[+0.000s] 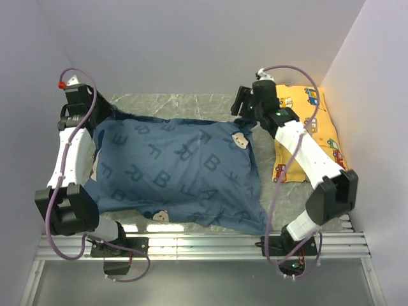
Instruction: Remove the pillowcase from the pillow
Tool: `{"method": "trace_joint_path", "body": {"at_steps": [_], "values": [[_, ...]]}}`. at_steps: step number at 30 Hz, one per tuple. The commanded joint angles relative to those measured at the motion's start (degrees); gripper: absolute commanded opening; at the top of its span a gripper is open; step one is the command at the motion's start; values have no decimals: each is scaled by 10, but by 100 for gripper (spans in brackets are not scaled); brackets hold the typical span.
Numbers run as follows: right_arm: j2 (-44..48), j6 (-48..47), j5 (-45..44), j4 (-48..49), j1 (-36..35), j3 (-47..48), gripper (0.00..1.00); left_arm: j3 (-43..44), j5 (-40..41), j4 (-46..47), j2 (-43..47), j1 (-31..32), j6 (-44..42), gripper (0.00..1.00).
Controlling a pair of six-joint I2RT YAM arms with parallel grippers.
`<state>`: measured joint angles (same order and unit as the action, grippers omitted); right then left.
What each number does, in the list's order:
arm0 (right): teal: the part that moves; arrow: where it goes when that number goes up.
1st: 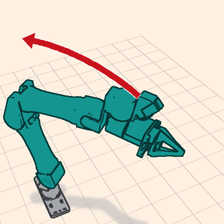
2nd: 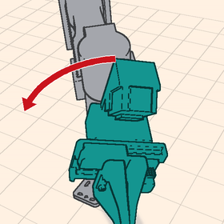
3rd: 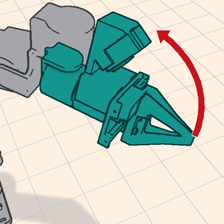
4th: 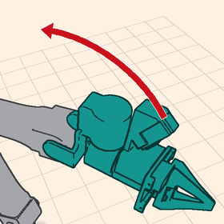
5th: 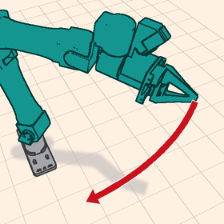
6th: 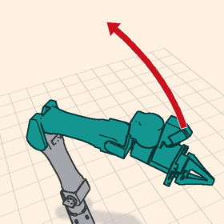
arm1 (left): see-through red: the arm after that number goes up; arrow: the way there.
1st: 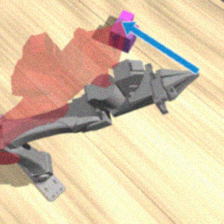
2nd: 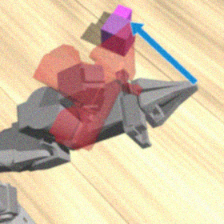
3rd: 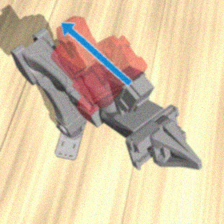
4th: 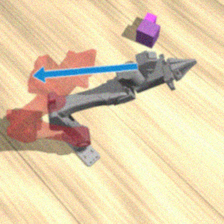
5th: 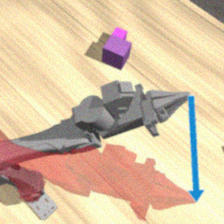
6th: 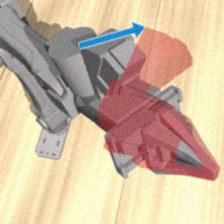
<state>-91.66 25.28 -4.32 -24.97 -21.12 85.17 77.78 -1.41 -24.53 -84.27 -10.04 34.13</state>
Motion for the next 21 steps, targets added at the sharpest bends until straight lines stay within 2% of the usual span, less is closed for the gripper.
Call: {"method": "trace_joint_path", "body": {"at_steps": [1,4,7,10,13,16,19,21], "values": [[71,-1,-30,8,-7,2,72,34,-18,20,46,0,-10,55],[100,-8,-30,-3,-17,2,74,33,2,1,73,1,-6,72],[128,-27,-59,-31,-92,-10,75,15,30,-24,108,0,-1,80],[176,-21,-104,-27,-193,-106,75,-35,53,-26,163,0,5,84],[241,22,-114,15,-289,-221,73,-97,90,-22,197,0,14,85],[274,69,-144,34,-378,-287,65,-158,123,-13,234,-1,31,81],[268,89,-151,57,-409,-323,62,-221,133,1,263,-1,53,77],[238,90,-163,63,-402,-330,60,-249,110,21,269,0,66,72]]}}
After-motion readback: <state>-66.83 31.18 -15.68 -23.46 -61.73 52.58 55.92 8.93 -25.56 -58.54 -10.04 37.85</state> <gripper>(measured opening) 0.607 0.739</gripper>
